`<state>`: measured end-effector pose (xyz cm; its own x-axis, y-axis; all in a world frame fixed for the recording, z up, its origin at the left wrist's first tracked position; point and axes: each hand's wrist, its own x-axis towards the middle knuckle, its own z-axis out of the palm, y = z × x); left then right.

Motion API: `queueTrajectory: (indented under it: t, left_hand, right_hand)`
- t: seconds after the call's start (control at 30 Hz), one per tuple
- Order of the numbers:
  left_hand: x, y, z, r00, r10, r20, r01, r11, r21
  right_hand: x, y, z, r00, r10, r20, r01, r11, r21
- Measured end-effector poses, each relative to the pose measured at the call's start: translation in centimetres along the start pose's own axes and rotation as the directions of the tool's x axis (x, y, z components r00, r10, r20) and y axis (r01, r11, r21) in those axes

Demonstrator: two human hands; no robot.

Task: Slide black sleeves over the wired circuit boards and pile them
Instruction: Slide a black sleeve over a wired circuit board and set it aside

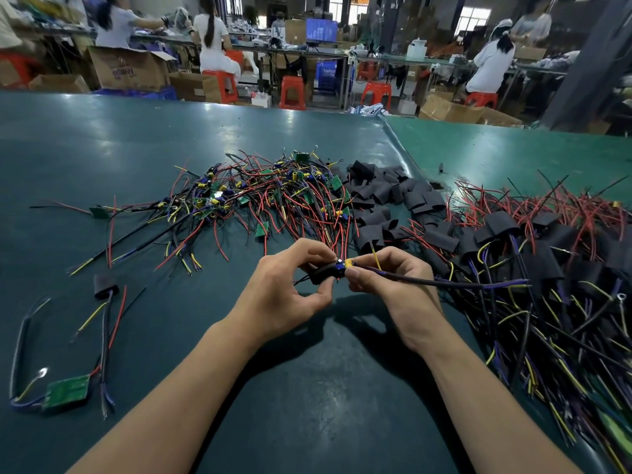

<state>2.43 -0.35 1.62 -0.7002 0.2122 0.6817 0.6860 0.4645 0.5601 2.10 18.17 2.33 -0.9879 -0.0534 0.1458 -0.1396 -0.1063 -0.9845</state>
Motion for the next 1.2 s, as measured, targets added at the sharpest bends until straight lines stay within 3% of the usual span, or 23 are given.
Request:
queueTrajectory:
  t: [0.3,0.57,0.7,0.9,1.2]
  left_hand:
    - [-0.1,-0.1,0.0,0.999,0.026,0.019,-0.025,0.999,-0.03]
    - [0.0,-0.4,0.0,0.999,0.006,0.046,-0.004,0.999,-0.047]
    - [0.0,-1.1,-0.8,0.998,-0.06,0.031,0.059,0.997,0.051]
    - [0.0,-0.9,-0.6,0.999,0.041,0.004,-0.041,0.994,0.1]
    - [0.1,-0.6,-0.3,0.999,0.04,0.018,-0.041,0.995,0.092]
  right_hand:
    - [-0.2,0.1,0.3,0.999,-0.034,0.033,0.038,0.994,-0.107]
    - [-0.1,0.2,0.3,1.0,-0.009,-0.014,0.009,1.0,-0.017]
    - [0.0,0.2,0.4,0.999,-0.026,-0.035,0.026,1.0,-0.012]
    - [-0.1,0.2,0.3,0.999,0.021,-0.026,-0.02,0.999,0.03]
    - [0.0,0.0,0.4,0.999,-0.047,0.012,0.047,0.999,0.015]
